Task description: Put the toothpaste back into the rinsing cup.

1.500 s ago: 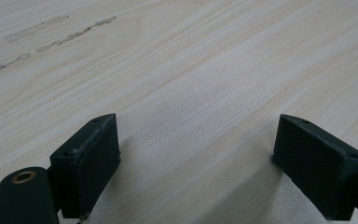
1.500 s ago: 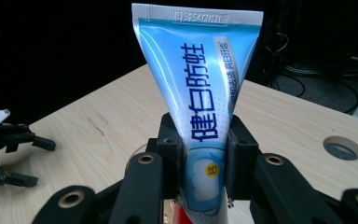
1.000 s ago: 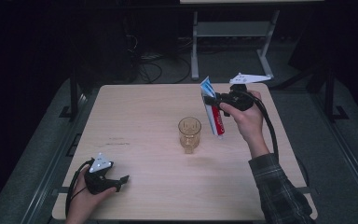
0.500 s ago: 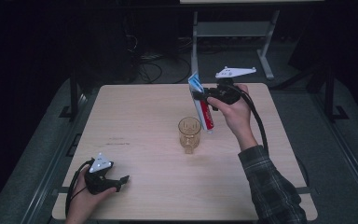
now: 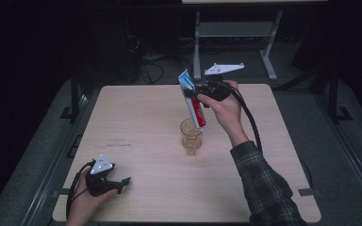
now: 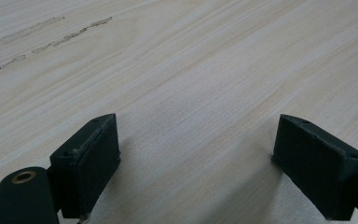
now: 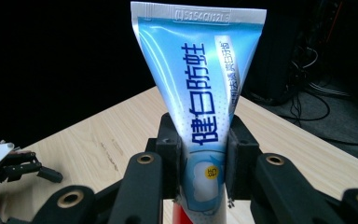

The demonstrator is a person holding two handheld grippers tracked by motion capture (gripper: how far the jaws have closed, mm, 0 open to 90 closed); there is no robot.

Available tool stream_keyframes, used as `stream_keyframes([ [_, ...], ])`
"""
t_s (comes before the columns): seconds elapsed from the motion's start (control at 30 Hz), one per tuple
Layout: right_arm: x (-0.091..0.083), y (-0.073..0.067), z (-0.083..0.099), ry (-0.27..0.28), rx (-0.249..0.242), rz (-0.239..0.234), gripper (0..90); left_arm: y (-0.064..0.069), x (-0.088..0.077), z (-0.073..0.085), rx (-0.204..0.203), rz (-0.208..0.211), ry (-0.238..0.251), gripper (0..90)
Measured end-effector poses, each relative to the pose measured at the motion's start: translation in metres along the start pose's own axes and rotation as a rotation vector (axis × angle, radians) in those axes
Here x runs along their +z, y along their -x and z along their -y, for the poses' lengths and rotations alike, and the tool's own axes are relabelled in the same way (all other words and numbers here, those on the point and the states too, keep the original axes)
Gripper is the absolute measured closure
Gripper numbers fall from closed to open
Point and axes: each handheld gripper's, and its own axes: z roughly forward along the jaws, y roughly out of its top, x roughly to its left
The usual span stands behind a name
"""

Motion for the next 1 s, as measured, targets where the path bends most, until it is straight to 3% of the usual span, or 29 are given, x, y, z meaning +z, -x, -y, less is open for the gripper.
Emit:
stream_keyframes([
  [0.33,0.013,0.0,0.0,0.001,-0.001,-0.009,71.1,0.0,0.0,0.0,0.002,0.002,0.0,13.4],
  [1.0,0.026,0.01,0.023,-0.033,0.016,-0.007,70.5,0.0,0.0,0.0,0.006,0.005,-0.004,13.4],
])
